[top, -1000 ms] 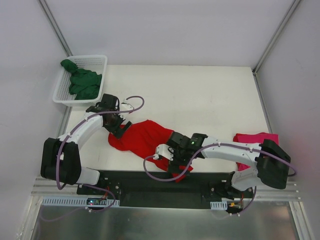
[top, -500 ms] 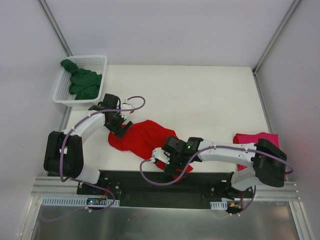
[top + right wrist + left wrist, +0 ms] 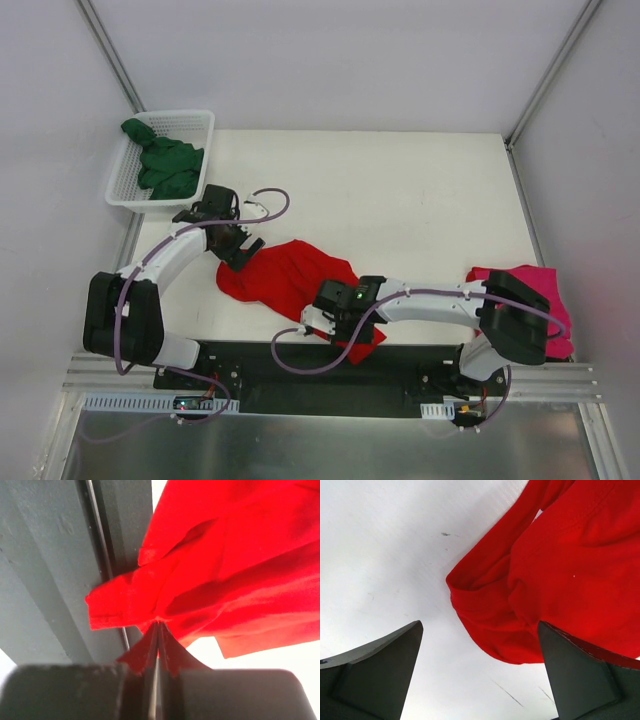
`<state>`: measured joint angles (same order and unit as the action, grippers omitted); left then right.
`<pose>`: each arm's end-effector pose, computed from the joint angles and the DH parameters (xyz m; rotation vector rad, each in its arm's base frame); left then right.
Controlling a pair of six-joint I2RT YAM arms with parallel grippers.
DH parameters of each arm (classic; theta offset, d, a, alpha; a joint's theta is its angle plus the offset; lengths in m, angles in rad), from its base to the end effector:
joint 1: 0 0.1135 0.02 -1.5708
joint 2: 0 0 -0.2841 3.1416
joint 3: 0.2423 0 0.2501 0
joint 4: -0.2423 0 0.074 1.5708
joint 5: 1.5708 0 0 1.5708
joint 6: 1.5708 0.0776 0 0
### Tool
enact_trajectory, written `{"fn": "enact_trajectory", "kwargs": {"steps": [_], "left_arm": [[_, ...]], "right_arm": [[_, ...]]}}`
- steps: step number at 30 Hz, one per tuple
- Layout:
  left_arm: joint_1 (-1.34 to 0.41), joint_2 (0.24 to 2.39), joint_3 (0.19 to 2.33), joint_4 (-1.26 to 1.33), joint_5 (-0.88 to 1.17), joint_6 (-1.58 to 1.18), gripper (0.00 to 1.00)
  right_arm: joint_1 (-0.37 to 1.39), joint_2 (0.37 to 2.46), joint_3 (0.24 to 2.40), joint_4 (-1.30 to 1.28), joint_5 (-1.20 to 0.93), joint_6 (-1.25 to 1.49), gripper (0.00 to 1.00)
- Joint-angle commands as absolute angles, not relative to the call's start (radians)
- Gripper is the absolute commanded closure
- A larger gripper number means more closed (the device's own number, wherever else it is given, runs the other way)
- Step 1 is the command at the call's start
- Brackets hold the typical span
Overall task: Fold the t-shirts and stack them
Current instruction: Flatten out the tshirt
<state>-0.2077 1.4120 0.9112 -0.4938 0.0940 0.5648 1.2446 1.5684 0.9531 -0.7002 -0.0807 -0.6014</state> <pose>0.2913 -0.0688 0.2033 0.9969 2.3565 0.0162 0.0871 0.2771 0.1600 -2.3344 1.7476 0.2300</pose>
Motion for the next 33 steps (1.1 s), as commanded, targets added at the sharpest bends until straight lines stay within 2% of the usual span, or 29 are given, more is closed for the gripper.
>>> {"fn": "enact_trajectory", "kwargs": {"steps": [1, 9, 10, 13, 14, 15, 16, 21, 27, 33], "left_arm": [[-0.199, 1.361, 0.922, -0.499, 0.087, 0.571, 0.01], [-0.199, 1.287, 0.890, -0.505, 0.095, 0.565, 0.01], [-0.199, 1.282, 0.890, -0.503, 0.095, 0.565, 0.01], [-0.199, 1.278, 0.885, -0.506, 0.095, 0.558, 0.01], [-0.199, 1.276, 0.882, -0.505, 0.095, 0.555, 0.01], [-0.199, 1.273, 0.881, -0.505, 0.095, 0.554, 0.01], [-0.199, 1.270, 0.879, -0.509, 0.095, 0.551, 0.01], [-0.199, 1.284, 0.900, -0.512, 0.078, 0.546, 0.01], [-0.198, 1.325, 0.946, -0.517, 0.063, 0.532, 0.01], [-0.199, 1.333, 0.954, -0.531, 0.075, 0.554, 0.01]], "right_arm": [[1.249, 1.556, 1.023, -0.768, -0.022, -0.601, 0.99], [1.230, 1.511, 1.176, -0.883, 0.032, -0.695, 0.99], [1.230, 1.519, 1.198, -0.912, 0.009, -0.693, 0.90], [1.232, 1.542, 1.190, -0.914, -0.069, -0.667, 0.44], [1.235, 1.548, 1.184, -0.907, -0.075, -0.661, 0.38], [1.250, 1.551, 1.178, -0.893, -0.078, -0.655, 0.18], [1.258, 1.551, 1.172, -0.887, -0.072, -0.643, 0.13], [1.293, 1.525, 1.083, -0.839, -0.091, -0.615, 0.10], [1.307, 1.511, 1.003, -0.809, -0.123, -0.532, 0.15], [1.330, 1.569, 1.020, -0.739, -0.038, -0.486, 0.20]]}}
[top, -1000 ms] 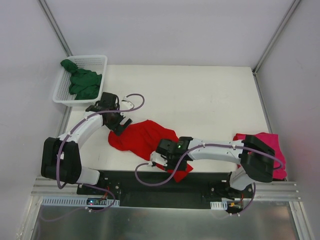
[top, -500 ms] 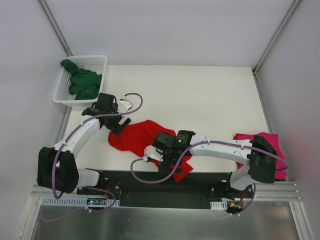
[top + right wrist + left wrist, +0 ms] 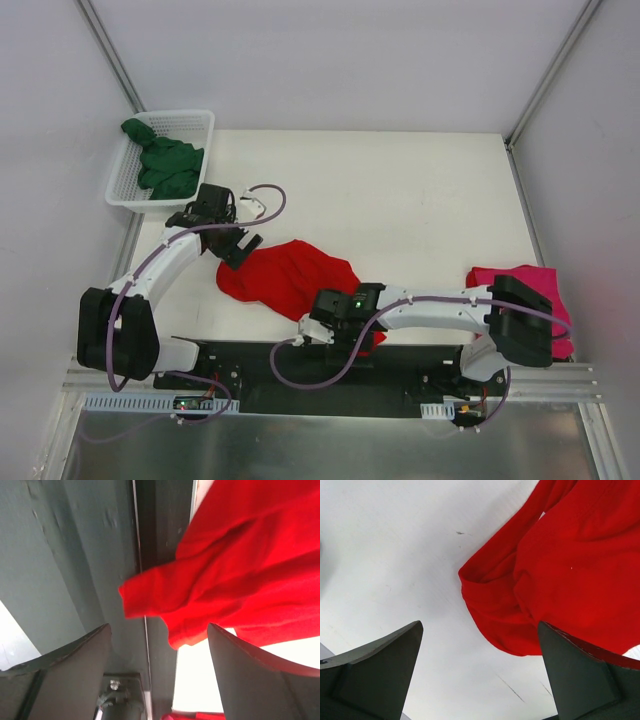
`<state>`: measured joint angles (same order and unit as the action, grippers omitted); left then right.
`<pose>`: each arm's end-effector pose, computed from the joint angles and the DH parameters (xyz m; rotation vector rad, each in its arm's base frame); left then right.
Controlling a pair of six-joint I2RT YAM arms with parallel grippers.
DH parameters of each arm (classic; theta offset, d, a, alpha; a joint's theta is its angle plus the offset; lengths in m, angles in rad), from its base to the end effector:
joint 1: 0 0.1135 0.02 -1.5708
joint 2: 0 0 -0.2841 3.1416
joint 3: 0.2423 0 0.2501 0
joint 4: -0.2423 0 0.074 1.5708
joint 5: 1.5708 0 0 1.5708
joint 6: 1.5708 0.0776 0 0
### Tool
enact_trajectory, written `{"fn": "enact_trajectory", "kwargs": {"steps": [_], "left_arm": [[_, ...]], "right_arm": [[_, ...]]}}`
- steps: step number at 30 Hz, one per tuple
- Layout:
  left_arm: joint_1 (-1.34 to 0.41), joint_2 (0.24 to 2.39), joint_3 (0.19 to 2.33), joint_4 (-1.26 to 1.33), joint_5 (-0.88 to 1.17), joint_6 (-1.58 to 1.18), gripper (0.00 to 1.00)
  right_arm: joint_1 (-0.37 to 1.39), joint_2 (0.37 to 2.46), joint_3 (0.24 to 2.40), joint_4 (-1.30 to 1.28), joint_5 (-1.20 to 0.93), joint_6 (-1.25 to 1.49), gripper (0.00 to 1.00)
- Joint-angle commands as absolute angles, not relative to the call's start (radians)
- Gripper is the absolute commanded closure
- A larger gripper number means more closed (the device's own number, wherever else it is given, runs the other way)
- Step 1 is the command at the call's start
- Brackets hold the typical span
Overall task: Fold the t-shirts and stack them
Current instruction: Flatten out the tshirt
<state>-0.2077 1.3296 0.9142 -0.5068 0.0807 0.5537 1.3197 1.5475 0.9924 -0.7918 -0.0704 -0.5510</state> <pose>0.2824 -0.0659 0.2257 0.9562 2.2983 0.0450 0.0655 0.2774 0.1729 -2.3830 1.7429 0.2208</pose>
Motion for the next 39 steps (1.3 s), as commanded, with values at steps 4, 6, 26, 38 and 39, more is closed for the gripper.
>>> {"fn": "enact_trajectory", "kwargs": {"steps": [4, 6, 26, 38, 39], "left_arm": [[-0.199, 1.315, 0.956, -0.535, 0.072, 0.558, 0.01], [-0.199, 1.302, 0.948, -0.538, 0.071, 0.568, 0.01], [-0.199, 1.221, 0.897, -0.543, 0.087, 0.561, 0.01], [-0.199, 1.226, 0.891, -0.543, 0.091, 0.558, 0.01], [-0.199, 1.226, 0.888, -0.543, 0.089, 0.558, 0.01]], "right_arm": [[1.368, 1.623, 1.052, -0.718, -0.077, -0.462, 0.20], [1.379, 1.644, 1.066, -0.709, -0.083, -0.440, 0.21], [1.404, 1.712, 1.048, -0.733, 0.066, -0.449, 0.24], [1.404, 1.686, 1.031, -0.747, 0.054, -0.459, 0.87], [1.404, 1.689, 1.032, -0.750, 0.057, -0.459, 0.95]]}}
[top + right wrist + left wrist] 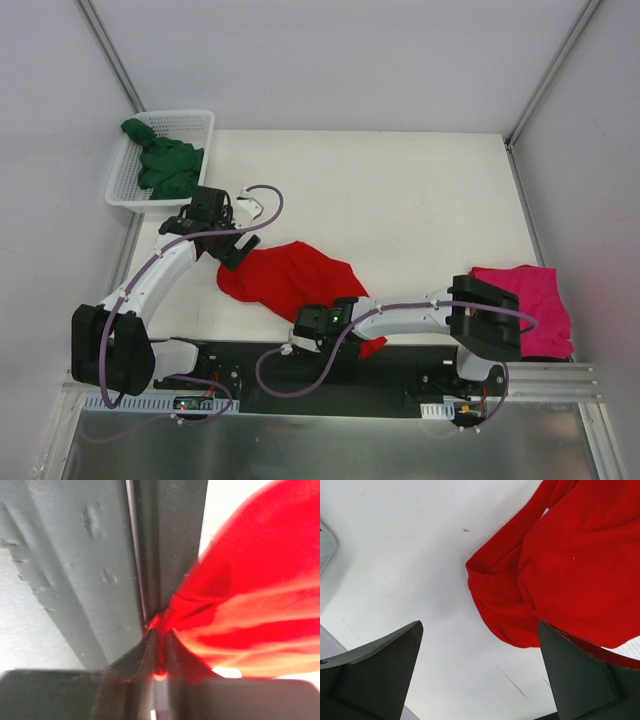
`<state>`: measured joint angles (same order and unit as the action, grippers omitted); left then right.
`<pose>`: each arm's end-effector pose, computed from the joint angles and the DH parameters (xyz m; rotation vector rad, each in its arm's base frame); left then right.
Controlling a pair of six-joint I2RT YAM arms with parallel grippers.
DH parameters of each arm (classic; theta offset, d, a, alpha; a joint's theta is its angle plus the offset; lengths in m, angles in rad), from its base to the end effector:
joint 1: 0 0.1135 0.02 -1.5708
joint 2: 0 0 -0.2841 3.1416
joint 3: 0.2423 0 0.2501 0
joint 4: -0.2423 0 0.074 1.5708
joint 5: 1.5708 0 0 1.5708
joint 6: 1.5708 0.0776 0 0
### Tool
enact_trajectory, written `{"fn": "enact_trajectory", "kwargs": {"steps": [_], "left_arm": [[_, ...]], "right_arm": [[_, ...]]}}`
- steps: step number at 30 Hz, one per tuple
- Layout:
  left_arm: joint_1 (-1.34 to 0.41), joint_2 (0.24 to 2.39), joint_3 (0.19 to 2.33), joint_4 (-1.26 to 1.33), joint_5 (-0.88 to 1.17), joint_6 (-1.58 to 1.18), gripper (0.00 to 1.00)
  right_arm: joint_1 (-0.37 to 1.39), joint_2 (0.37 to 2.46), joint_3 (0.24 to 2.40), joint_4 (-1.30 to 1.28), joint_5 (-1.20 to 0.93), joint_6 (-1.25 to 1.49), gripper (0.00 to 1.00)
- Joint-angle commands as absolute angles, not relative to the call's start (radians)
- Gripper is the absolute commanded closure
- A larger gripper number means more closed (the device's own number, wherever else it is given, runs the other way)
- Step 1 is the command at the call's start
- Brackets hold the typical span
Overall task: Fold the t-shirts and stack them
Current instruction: Flatten out the tshirt
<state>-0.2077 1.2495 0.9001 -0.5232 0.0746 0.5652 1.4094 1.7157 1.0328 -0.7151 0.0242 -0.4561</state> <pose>0.2691 -0.0626 0.2404 0.9508 2.2485 0.0683 0.0522 0.3089 0.1386 -2.3884 1.7750 0.0862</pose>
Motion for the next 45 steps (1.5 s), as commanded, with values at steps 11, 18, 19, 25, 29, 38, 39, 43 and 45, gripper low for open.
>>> {"fn": "enact_trajectory", "kwargs": {"steps": [11, 18, 19, 25, 29, 38, 39, 43, 45], "left_arm": [[-0.199, 1.198, 0.763, -0.545, 0.078, 0.586, 0.01], [-0.201, 1.169, 0.738, -0.586, 0.078, 0.591, 0.01], [-0.201, 1.167, 0.735, -0.587, 0.077, 0.591, 0.01], [-0.201, 1.132, 0.730, -0.600, 0.054, 0.577, 0.01], [-0.201, 1.085, 0.839, -0.652, 0.023, 0.587, 0.01], [-0.249, 0.971, 0.920, -0.704, 0.100, 0.600, 0.01], [-0.249, 0.962, 0.920, -0.703, 0.122, 0.598, 0.01], [-0.255, 0.946, 0.911, -0.703, 0.164, 0.594, 0.01], [-0.259, 0.942, 0.920, -0.703, 0.175, 0.583, 0.01]], "right_arm": [[1.367, 1.565, 1.126, -0.812, 0.303, -0.619, 0.99], [1.321, 1.476, 1.213, -0.818, 0.327, -0.784, 0.99], [1.318, 1.462, 1.232, -0.821, 0.327, -0.805, 0.99], [1.298, 1.365, 1.319, -0.853, 0.472, -0.992, 0.99], [1.235, 1.347, 1.412, -0.945, 0.596, -1.031, 0.99], [1.149, 1.282, 1.480, -1.075, 0.736, -1.063, 0.99], [1.149, 1.275, 1.482, -1.063, 0.750, -1.084, 0.99], [1.147, 1.259, 1.485, -1.037, 0.810, -1.103, 0.99], [1.147, 1.250, 1.493, -1.009, 0.828, -1.130, 0.99]]}}
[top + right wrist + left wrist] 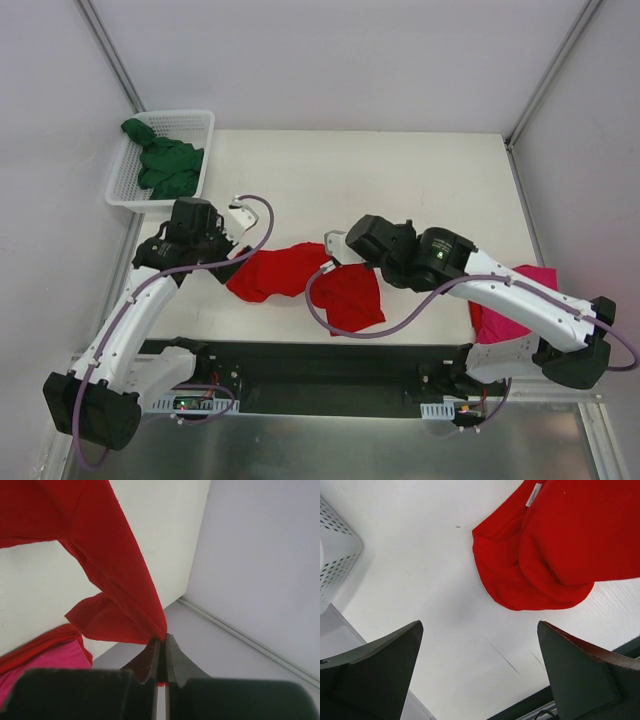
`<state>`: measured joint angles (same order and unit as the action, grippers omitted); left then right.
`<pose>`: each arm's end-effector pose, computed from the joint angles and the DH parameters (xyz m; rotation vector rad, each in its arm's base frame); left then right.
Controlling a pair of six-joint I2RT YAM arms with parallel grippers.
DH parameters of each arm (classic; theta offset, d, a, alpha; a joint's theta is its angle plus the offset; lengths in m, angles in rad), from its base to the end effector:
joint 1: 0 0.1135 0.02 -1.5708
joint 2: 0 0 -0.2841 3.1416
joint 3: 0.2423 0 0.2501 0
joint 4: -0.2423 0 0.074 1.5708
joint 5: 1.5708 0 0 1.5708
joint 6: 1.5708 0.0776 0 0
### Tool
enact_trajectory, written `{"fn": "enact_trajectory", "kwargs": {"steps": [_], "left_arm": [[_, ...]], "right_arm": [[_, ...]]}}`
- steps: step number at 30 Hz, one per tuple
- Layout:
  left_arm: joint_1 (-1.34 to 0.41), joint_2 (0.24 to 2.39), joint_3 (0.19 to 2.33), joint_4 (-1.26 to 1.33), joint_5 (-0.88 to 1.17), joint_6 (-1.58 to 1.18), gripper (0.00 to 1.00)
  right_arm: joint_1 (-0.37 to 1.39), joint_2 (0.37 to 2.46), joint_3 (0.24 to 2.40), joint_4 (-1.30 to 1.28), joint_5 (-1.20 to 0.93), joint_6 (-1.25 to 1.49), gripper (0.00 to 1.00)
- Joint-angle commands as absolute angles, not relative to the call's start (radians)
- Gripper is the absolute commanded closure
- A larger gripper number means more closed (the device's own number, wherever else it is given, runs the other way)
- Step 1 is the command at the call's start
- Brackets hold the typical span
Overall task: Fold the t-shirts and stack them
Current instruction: Flatten out the tshirt
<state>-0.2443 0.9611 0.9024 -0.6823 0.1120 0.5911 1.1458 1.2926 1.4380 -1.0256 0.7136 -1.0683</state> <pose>0.2062 -0.0603 0.2901 0.9874 2.0845 0.0479 0.1527 0.2141 0.3790 -1.9246 1.3083 -0.8270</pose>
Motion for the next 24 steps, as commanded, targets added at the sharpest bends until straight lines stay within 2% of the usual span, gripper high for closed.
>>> {"fn": "enact_trajectory", "kwargs": {"steps": [1, 7, 13, 14, 17, 21, 24], "left_arm": [[-0.261, 0.928, 0.925, -0.704, 0.182, 0.578, 0.01], [-0.276, 0.829, 1.014, -0.713, 0.166, 0.664, 0.01], [-0.282, 0.792, 1.133, -0.704, 0.115, 0.725, 0.01], [-0.281, 0.787, 1.162, -0.695, 0.095, 0.733, 0.00], [-0.284, 0.759, 1.212, -0.675, 0.072, 0.788, 0.01], [-0.284, 0.739, 1.221, -0.632, 0.069, 0.790, 0.01], [-0.284, 0.724, 1.123, -0.621, 0.153, 0.755, 0.01]], "right_arm": [[1.147, 1.243, 1.500, -0.993, 0.848, -1.149, 0.99], [1.150, 1.157, 1.465, -0.674, 0.931, -1.447, 0.99], [1.154, 1.085, 1.335, -0.148, 0.931, -1.846, 0.99], [1.155, 1.077, 1.316, -0.008, 0.922, -1.978, 0.99], [1.152, 1.074, 1.287, 0.186, 0.884, -2.148, 0.99], [1.149, 1.115, 1.327, 0.351, 0.827, -2.284, 0.99], [1.147, 1.153, 1.377, 0.376, 0.830, -2.280, 0.99]]}}
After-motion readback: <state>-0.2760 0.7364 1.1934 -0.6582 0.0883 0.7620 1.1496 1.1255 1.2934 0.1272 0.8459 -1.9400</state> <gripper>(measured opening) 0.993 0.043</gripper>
